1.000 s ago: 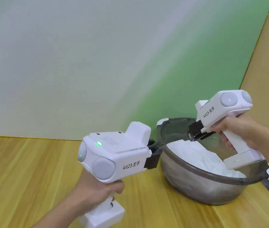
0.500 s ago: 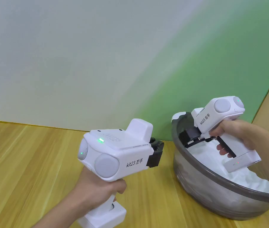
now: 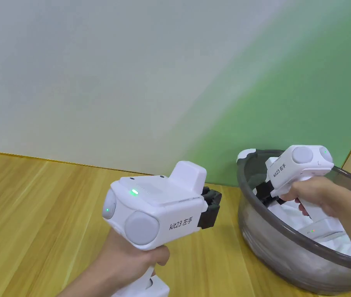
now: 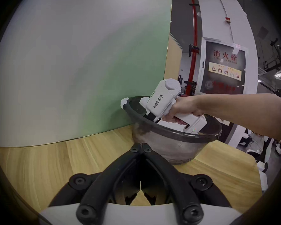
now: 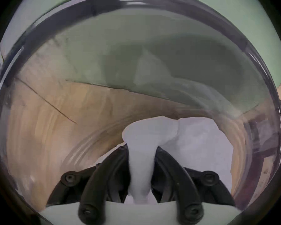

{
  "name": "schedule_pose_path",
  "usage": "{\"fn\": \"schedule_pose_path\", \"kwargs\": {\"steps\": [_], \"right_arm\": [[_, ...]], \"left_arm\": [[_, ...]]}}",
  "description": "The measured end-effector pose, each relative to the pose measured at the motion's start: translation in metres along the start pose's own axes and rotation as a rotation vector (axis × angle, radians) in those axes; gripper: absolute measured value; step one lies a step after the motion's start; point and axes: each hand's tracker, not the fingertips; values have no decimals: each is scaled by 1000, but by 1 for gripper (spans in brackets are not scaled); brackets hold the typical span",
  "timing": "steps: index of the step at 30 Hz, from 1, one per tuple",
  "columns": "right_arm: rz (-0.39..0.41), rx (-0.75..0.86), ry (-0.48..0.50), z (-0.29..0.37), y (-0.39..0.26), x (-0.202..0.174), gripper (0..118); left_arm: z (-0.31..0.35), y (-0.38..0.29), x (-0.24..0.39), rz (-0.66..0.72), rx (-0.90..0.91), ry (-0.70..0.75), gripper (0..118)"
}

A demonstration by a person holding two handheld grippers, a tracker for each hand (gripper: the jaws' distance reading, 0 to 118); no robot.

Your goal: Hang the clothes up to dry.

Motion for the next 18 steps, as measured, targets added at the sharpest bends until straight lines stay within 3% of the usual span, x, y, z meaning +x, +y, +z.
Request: {"fn": "schedule_pose_path", "kwargs": {"steps": [2,3,5,6,7,8,9,10,11,13,14,15,18], "right_arm": [[44,36,-16,19,-7,-5,15],[70,44,31,31,-9,-7,15],[49,125,59,66,-15,-11,15],[29,195,20,88,-19,-11,15],[-116,277,-56,111,-25,-15,14],[-171,299,51,134,-34,-19,14],[-106,406,190,163,-47,-27,14],[-78,423,269,185,-52,-31,14],[-39,451,261,213,-61,-43,15],[18,531,119,258,-76,-63,14],[-11,597,74,280,-86,-70,15],[-5,570,133,299,-89,-73,15],[39,692,73,362,-106,-99,15]], "left_arm": [[8,1,2,-12,1,1,0],[12,3,4,-14,-3,4,0],[22,9,10,-13,-1,18,0],[29,14,14,-6,5,32,0],[37,19,19,-1,11,52,0],[47,23,24,-2,29,59,0],[61,26,29,4,56,68,0],[70,29,32,17,70,68,0],[80,34,37,26,63,67,0],[103,41,46,40,78,60,0],[117,46,50,83,101,50,0],[131,52,54,123,105,42,0],[174,72,79,12,149,124,0]]}}
